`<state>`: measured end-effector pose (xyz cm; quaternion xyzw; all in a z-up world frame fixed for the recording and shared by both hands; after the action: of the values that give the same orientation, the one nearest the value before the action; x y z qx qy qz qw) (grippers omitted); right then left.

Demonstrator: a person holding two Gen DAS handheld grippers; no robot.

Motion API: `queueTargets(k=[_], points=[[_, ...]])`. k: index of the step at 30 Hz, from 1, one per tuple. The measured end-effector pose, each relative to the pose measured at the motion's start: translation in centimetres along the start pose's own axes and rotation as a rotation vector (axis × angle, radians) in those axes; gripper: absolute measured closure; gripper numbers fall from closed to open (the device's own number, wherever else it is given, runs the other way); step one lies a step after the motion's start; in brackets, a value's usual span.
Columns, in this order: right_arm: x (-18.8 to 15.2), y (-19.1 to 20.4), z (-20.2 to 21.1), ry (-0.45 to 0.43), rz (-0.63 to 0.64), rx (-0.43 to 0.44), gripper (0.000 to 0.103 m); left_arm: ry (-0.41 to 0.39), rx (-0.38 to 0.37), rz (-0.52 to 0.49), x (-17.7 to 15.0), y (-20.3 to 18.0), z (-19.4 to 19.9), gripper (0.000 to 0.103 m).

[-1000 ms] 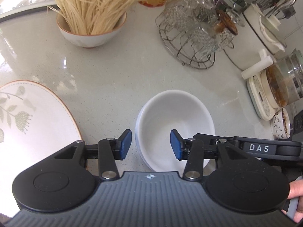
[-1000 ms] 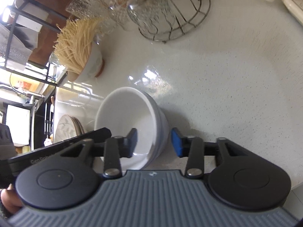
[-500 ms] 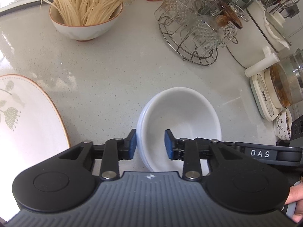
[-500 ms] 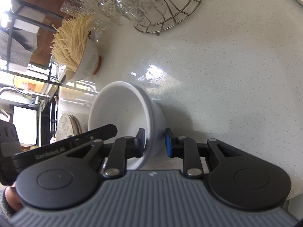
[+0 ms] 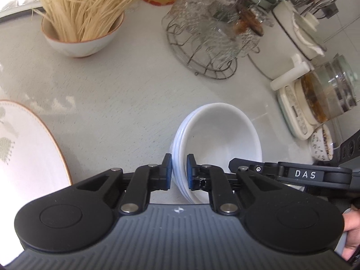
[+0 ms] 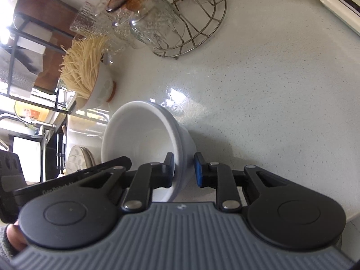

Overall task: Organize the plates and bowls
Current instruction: 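Lift the bowl stack with both grippers and carry it over the floral plates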

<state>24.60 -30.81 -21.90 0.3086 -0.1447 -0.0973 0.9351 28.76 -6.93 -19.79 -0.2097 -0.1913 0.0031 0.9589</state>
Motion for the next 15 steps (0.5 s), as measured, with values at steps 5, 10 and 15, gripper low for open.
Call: queueTargets(k=[5,10,15], points=[[0.0,0.6,1.3,-0.042,-0.016,0.014,0.081,-0.022,-0.036,-0.021,0.9,-0.4,1.7,0.088],[0.6,1.9,2.0,-0.077,-0.006,0.034,0.081,-0.035,-0.030,-0.034,1.9,-0.3,3.1,0.087],[1.0,3.8,1.9,-0.095,0.034,0.008,0.081,-0.044,-0.032,-0.042,2.8,0.5,4.1,0.087]])
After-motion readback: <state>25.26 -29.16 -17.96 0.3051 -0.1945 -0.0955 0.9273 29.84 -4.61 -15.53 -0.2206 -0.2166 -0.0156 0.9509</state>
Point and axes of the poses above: each gripper's, at about its wrist camera, not at the fingertips, and z roughly against the way its jaws point, y to its left, x to its top, the point moved 2 cm from there along -z, roughly the way its jaws point, and after that the axes turned 4 degrees about -z, right-handed, at the moved point
